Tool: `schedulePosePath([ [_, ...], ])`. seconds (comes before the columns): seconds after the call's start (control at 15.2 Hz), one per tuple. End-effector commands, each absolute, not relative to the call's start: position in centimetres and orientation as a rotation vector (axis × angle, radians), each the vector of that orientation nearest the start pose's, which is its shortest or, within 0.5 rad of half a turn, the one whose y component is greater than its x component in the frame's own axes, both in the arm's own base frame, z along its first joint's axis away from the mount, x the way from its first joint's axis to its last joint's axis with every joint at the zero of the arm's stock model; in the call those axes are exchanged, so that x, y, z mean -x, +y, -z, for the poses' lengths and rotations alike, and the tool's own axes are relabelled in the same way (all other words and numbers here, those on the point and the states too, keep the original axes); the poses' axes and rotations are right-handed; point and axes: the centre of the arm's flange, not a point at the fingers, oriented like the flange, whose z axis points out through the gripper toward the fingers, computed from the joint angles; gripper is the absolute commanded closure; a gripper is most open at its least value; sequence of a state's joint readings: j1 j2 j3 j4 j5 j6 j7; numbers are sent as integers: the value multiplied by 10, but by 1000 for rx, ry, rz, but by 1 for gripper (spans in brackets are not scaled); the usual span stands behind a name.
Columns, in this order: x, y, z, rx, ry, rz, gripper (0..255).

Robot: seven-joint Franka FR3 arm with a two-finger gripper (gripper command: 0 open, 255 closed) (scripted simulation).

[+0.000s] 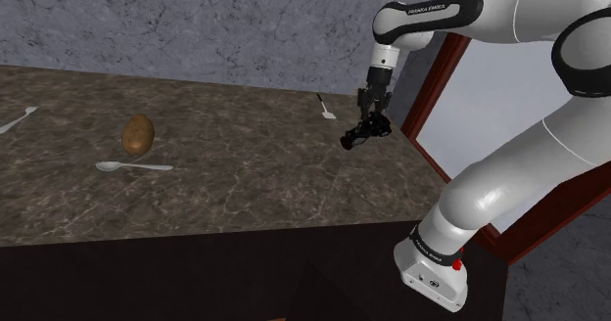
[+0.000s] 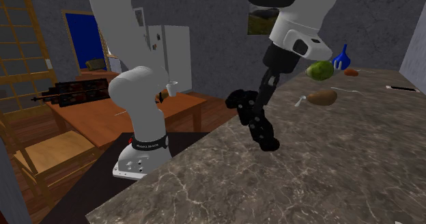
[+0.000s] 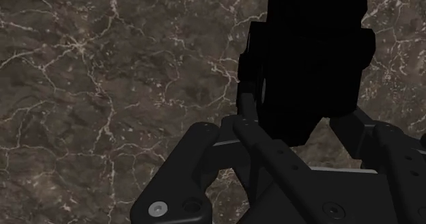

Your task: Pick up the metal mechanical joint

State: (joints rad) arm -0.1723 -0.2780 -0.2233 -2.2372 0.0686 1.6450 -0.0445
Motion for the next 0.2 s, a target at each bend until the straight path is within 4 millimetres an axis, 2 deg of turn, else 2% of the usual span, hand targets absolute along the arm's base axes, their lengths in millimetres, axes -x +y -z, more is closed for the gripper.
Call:
schedulePosePath([
  [0.0,-399,-164,-471,2874,507,-422,255],
  [0.13,-399,-164,-471,2874,507,-422,255],
])
